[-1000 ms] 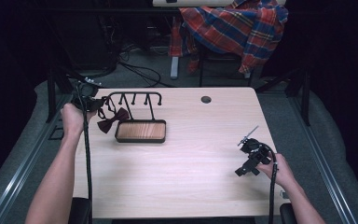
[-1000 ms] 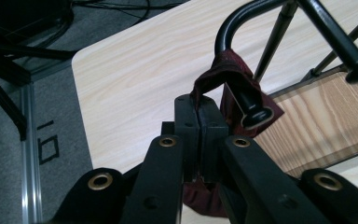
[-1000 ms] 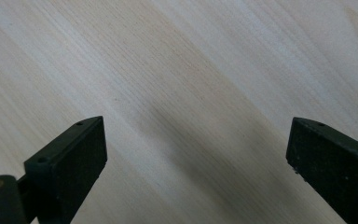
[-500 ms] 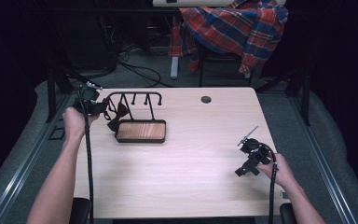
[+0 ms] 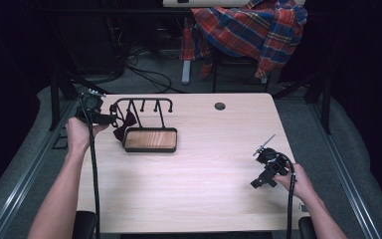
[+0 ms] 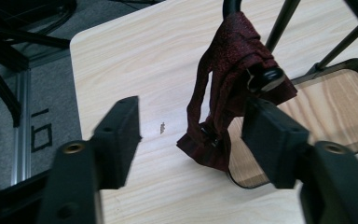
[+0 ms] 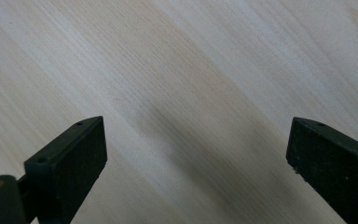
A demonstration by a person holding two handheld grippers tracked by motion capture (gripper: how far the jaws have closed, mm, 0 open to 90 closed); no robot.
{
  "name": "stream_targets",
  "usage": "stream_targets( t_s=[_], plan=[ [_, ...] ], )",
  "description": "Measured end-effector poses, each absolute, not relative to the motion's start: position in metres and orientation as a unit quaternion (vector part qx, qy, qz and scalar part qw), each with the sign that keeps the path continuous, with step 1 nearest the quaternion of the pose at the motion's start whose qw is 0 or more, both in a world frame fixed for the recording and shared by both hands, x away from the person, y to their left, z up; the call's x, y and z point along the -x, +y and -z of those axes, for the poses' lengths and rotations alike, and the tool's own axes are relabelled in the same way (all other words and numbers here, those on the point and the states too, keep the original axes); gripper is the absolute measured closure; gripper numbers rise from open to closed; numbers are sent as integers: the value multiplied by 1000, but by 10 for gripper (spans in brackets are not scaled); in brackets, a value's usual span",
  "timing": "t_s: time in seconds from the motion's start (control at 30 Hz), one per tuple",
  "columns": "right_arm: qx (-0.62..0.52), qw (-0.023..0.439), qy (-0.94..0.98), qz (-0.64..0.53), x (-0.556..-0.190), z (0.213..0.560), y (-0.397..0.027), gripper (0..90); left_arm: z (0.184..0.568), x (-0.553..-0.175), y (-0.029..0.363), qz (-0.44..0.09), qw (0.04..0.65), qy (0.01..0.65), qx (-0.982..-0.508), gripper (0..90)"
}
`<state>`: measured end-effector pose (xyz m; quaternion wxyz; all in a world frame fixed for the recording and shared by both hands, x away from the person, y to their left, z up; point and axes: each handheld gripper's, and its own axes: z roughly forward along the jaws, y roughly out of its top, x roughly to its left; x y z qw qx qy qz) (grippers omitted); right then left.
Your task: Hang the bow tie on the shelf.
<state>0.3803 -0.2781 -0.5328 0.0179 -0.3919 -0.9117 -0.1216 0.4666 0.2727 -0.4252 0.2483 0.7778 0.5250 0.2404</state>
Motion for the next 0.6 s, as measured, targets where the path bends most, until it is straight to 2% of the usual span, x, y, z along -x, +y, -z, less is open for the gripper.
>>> stream_targets(
  t_s=[0.2, 0.6],
  plan=[
    [391, 18, -912, 121, -380, 533, -278, 48, 419, -456, 271, -238, 255, 520, -779, 187],
    [405, 13, -904, 138, -378, 535, -277, 48, 413, -425, 274, -230, 267, 520, -778, 116]
  ],
)
